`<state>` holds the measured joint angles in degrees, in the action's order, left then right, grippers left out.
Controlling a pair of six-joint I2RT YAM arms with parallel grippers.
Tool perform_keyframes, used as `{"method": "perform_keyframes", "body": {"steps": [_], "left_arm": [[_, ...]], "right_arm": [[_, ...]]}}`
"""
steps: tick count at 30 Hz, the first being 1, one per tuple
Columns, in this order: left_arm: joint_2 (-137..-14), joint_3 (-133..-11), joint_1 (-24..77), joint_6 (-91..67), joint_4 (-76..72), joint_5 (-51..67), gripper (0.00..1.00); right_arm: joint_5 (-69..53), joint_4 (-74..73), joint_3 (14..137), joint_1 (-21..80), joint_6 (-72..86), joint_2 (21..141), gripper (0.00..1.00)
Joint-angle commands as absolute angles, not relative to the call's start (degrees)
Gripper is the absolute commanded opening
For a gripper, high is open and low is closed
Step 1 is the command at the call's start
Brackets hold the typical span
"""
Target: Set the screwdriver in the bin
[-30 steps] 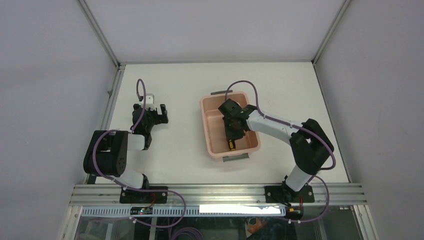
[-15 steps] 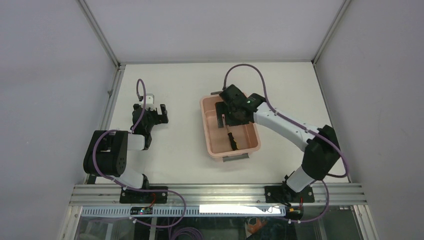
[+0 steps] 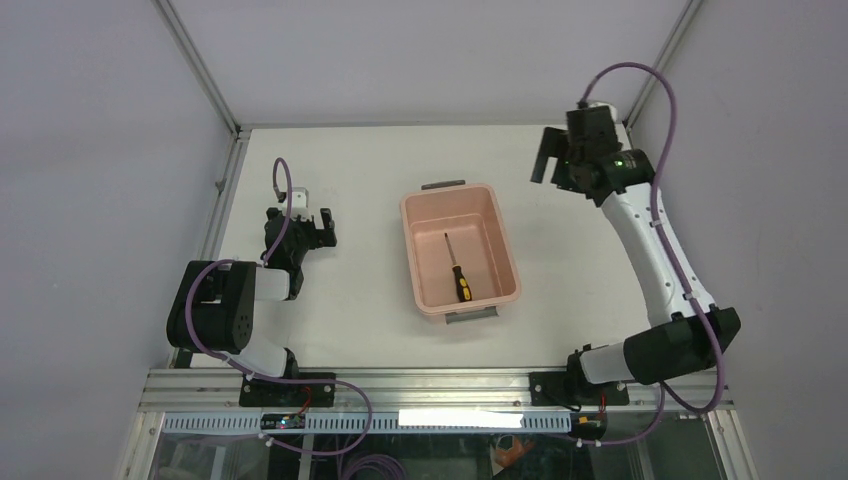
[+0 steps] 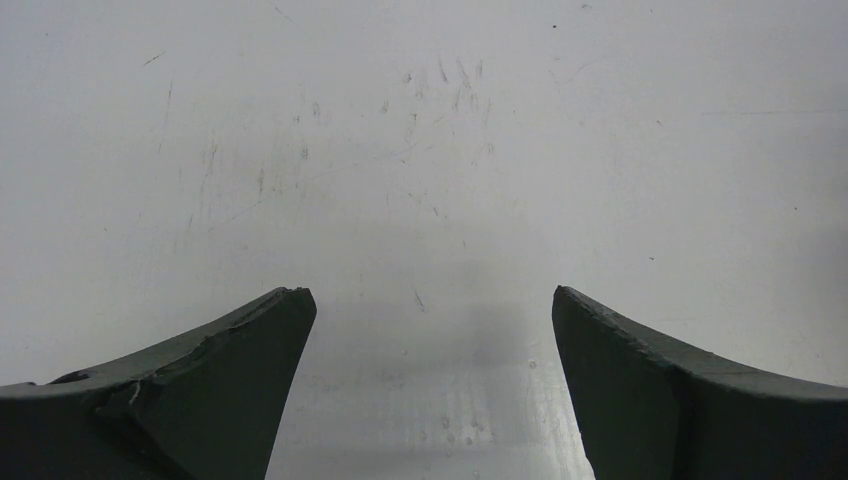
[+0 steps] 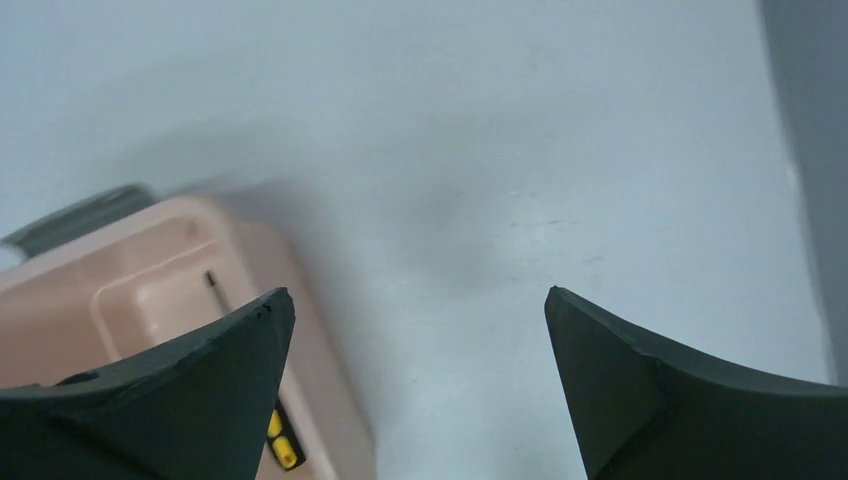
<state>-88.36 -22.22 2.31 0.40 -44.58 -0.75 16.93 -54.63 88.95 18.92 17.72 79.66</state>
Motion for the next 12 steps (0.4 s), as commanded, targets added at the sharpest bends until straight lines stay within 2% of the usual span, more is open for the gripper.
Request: {"method": "perform_keyframes", "body": {"steps": [1, 5, 12], "left_arm": [[-86.4, -22.0, 2.8, -0.5, -46.1, 0.5, 0.99], [-86.4, -22.0, 2.8, -0.5, -46.1, 0.5, 0.99], [-86.4, -22.0, 2.8, -0.5, -46.1, 0.5, 0.99]], "right_arm": [[15.3, -54.4, 86.5, 6.5, 13.3, 75.7, 0.99], [15.8, -53.4, 85.3, 0.8, 12.5, 75.0, 0.99], [14.5, -51.5, 82.8, 0.4, 10.8, 73.9, 0.99]]}}
